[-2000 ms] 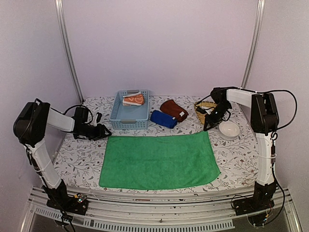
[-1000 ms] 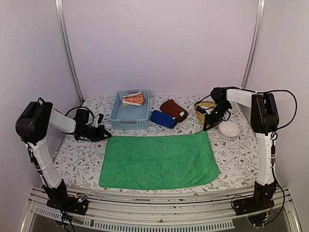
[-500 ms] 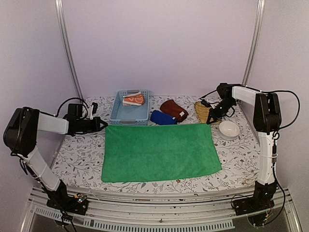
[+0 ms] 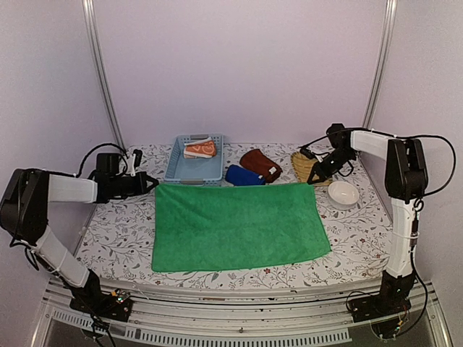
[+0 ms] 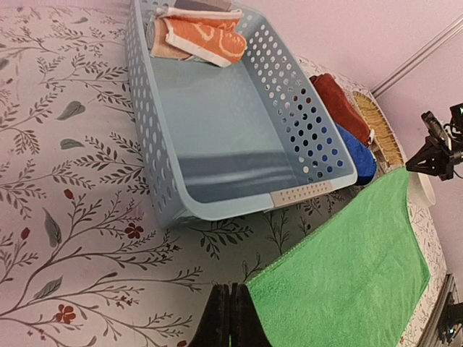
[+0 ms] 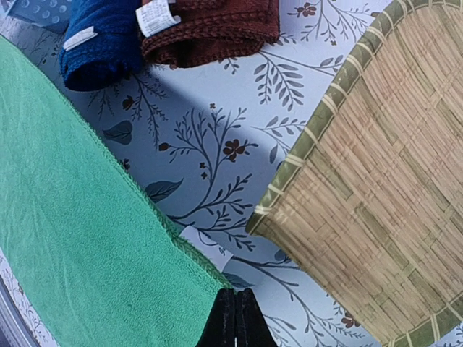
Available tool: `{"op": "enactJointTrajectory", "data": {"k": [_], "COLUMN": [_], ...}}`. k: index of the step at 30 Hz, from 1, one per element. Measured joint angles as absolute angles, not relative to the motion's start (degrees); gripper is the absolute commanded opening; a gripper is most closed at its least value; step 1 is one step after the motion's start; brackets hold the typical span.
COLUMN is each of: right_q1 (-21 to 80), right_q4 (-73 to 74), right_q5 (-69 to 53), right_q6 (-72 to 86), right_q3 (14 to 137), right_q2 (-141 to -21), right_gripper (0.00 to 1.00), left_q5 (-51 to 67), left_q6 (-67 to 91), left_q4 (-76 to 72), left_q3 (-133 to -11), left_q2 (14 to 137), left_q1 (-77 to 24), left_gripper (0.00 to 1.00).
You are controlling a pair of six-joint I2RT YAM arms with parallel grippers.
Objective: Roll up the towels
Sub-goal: Fold the towel at the center of the board.
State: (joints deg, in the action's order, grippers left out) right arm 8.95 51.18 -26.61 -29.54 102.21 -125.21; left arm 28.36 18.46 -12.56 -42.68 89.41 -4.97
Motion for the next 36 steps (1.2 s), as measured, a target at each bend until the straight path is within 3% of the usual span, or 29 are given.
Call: {"op": "enactJointTrajectory", "data": {"k": [20,36], "right_q1": [8.95,8.75], "right_q4": [45.12,44.47], "right_q5": [-31.92,-32.29], "right_q6": [-35.42,-37.54], "right_q3": [79.99,74.13], "right_q2": [-107.42,-99.55], "right_gripper": [0.03,0.02], "left_q5": [30.63,30.94], "left_q6": [22.22,21.87], "left_q4": [-5.69,5.32], "left_q3": [-34.54,-34.54], "left_q2": [76.4,74.67], "left_q1": [-5.23,-5.23], "left_gripper": [0.0,0.0]}}
